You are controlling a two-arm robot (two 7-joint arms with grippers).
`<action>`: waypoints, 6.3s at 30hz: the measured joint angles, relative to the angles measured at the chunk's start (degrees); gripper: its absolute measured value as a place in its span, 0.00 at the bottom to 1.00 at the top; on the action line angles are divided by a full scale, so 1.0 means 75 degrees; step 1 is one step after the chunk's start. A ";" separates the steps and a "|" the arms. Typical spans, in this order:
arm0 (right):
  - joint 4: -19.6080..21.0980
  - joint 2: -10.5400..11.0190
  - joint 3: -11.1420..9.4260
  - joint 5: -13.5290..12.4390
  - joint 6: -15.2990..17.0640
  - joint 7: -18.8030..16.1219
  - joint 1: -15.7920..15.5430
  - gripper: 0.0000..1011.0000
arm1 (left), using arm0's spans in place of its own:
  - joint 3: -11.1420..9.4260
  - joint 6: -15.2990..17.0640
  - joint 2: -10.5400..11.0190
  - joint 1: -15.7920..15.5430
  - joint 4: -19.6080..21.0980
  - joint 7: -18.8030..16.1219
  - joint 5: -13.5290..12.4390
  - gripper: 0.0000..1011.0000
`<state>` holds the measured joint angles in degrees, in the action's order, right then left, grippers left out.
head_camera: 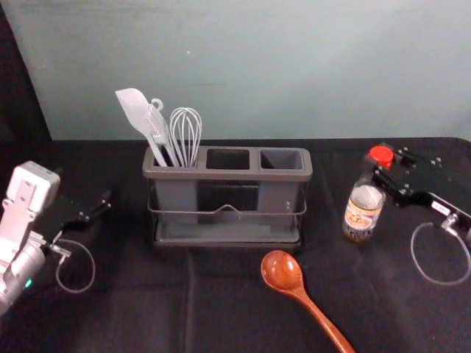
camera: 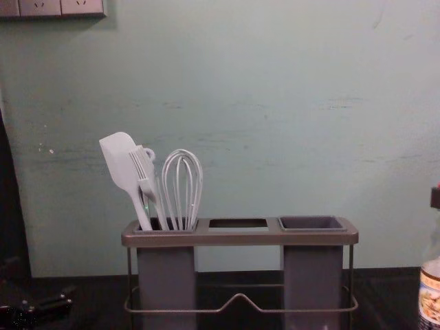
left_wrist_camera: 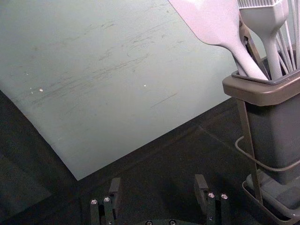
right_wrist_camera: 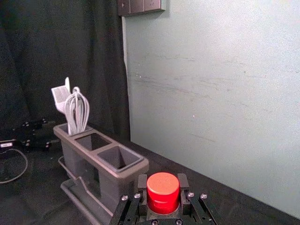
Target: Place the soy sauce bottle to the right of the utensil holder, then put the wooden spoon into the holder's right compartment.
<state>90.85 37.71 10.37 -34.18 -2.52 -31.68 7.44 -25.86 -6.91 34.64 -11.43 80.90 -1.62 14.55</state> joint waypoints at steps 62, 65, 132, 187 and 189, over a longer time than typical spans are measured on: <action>-0.1933 -0.0962 0.0957 0.0589 -0.0081 -0.0125 0.1640 0.37 | 0.0000 0.0000 0.0000 0.0000 0.0000 0.0000 0.0000 1.00; -0.1955 -0.0979 0.0967 0.0597 -0.0093 -0.0147 0.1657 0.37 | 0.0000 0.0000 0.0000 0.0000 0.0000 0.0000 0.0000 1.00; -0.2093 -0.1113 0.0984 0.0550 -0.0208 -0.0229 0.1626 0.98 | 0.0000 0.0000 0.0000 0.0000 0.0000 0.0000 0.0000 1.00; 0.2790 0.0533 0.1569 -0.0512 0.4838 0.1240 0.0175 0.99 | 0.0000 0.0000 0.0000 0.0000 0.0000 0.0000 0.0001 1.00; 0.2697 0.0489 0.1717 -0.0573 0.5293 0.1376 0.0362 0.99 | 0.0000 0.0000 0.0000 0.0000 0.0000 0.0000 0.0000 1.00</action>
<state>111.07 41.38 23.25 -38.48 37.18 -21.36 10.16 -25.86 -6.90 34.65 -11.43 80.90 -1.62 14.55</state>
